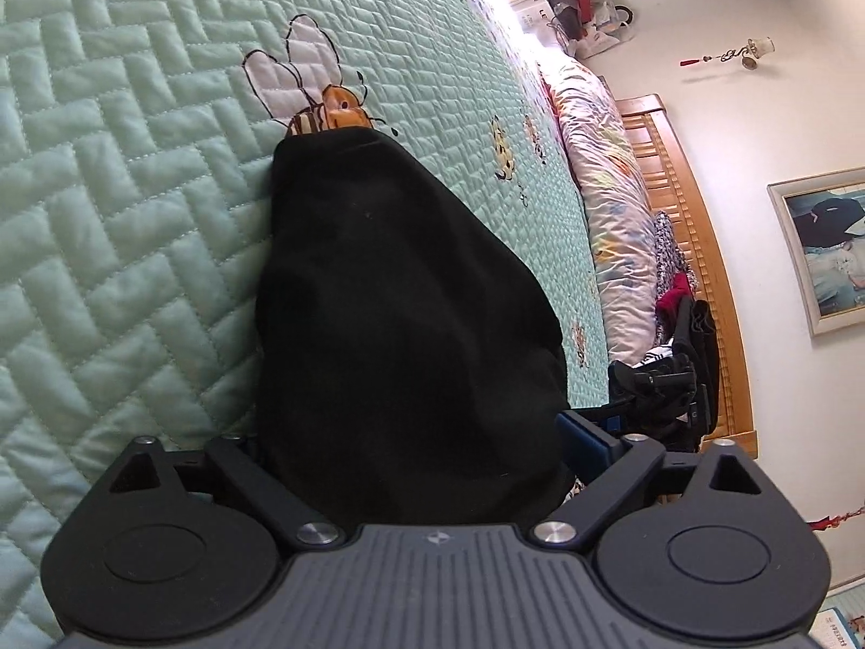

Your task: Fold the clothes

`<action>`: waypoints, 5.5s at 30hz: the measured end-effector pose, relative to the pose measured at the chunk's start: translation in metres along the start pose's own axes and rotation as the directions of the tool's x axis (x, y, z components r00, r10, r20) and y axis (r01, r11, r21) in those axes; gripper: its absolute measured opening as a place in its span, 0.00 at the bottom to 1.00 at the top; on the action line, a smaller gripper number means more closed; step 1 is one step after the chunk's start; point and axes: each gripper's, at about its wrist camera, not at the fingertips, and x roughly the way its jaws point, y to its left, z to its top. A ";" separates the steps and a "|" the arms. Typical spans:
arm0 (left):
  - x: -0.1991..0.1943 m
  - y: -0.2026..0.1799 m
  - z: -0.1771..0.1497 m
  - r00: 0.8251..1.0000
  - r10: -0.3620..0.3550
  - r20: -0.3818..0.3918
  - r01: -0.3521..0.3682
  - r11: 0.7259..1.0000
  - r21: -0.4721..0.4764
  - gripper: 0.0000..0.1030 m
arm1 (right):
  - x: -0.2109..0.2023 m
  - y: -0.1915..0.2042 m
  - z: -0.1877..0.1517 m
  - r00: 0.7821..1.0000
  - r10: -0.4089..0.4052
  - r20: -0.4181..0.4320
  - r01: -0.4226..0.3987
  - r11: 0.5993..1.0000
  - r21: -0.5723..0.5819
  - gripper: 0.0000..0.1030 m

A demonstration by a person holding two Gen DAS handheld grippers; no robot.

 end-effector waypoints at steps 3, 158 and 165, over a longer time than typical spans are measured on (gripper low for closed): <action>-0.003 0.003 -0.002 0.999 0.033 0.005 -0.033 0.999 -0.004 0.53 | 0.000 0.009 -0.013 0.999 -0.039 0.030 0.041 0.996 -0.079 0.95; -0.084 -0.210 -0.288 0.399 0.675 0.621 -0.888 0.452 0.080 0.99 | -0.002 0.156 -0.308 0.572 -0.360 0.737 0.802 0.434 -0.411 0.86; -0.095 -0.217 -0.286 0.463 0.653 0.600 -0.841 0.537 0.064 0.99 | -0.005 0.158 -0.314 0.574 -0.348 0.742 0.800 0.434 -0.415 0.86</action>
